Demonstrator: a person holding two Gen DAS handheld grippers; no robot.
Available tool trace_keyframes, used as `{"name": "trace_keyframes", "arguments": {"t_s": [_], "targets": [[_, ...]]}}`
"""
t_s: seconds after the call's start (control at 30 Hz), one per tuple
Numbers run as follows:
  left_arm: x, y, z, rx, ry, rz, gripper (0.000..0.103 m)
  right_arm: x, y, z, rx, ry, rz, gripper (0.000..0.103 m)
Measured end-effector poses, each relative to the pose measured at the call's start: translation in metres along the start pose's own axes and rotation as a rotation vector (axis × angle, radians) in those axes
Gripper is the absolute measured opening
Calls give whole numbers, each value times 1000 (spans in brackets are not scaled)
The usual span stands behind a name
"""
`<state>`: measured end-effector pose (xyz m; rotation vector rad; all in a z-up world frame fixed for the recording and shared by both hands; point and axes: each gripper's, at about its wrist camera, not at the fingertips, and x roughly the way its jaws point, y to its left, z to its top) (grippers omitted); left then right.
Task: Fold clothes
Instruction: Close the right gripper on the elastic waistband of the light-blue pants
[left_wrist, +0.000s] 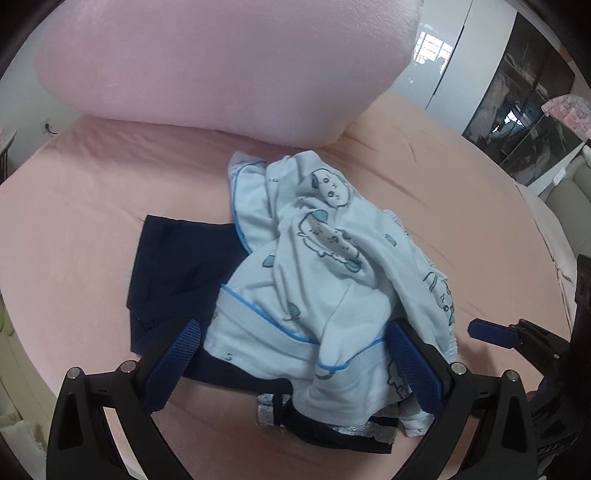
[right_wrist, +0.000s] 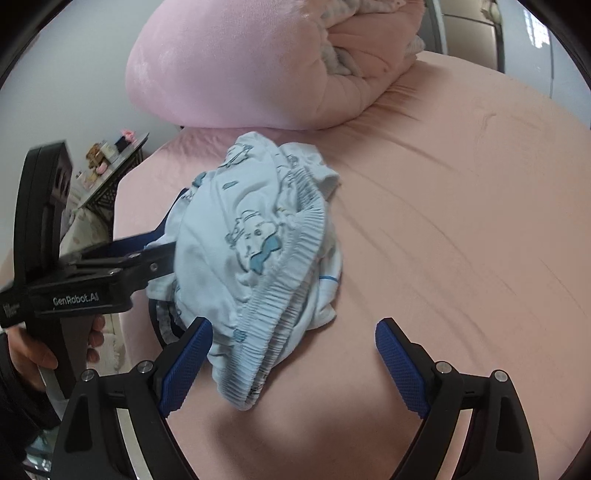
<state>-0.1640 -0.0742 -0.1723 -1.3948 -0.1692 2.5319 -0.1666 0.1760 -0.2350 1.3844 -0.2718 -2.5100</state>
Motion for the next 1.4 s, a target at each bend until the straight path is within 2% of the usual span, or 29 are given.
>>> {"name": "trace_keyframes", "arguments": {"t_s": [0.1,0.23,0.37,0.4,0.5,0.57,0.7,0.73,0.8,0.93,1.07,1.23,1.4], "targets": [[4,1,1,-21,10,-13,103,3,-1,-1,17,5,23,90],[10,6,1,-79,27,-47,103,5,-13,0,124,-8,143,90],[14,2,2,-93,32,-45,100,7,-22,0,199,-31,173,89],[14,0,2,-91,33,-46,97,7,-26,-1,228,-35,189,89],[14,-2,3,-92,39,-52,86,10,-36,-2,317,-40,236,78],[14,-1,3,-110,44,-69,81,14,-39,-4,353,-35,243,65],[13,-2,2,-107,47,-78,64,18,-39,-5,367,-32,250,59],[12,-4,1,-105,44,-70,57,18,-38,-6,366,-35,255,54],[10,-6,0,-106,39,-80,50,17,-37,-7,383,-47,281,48],[8,-8,-1,-103,42,-103,41,16,-35,-9,402,-81,332,43],[6,-13,-3,-71,40,-116,35,25,-33,-11,404,-36,306,32],[2,-12,-8,-72,39,-115,31,30,-35,-12,433,-30,326,27],[3,-12,-10,-18,18,-96,27,18,-27,-4,392,-57,295,23]]}}
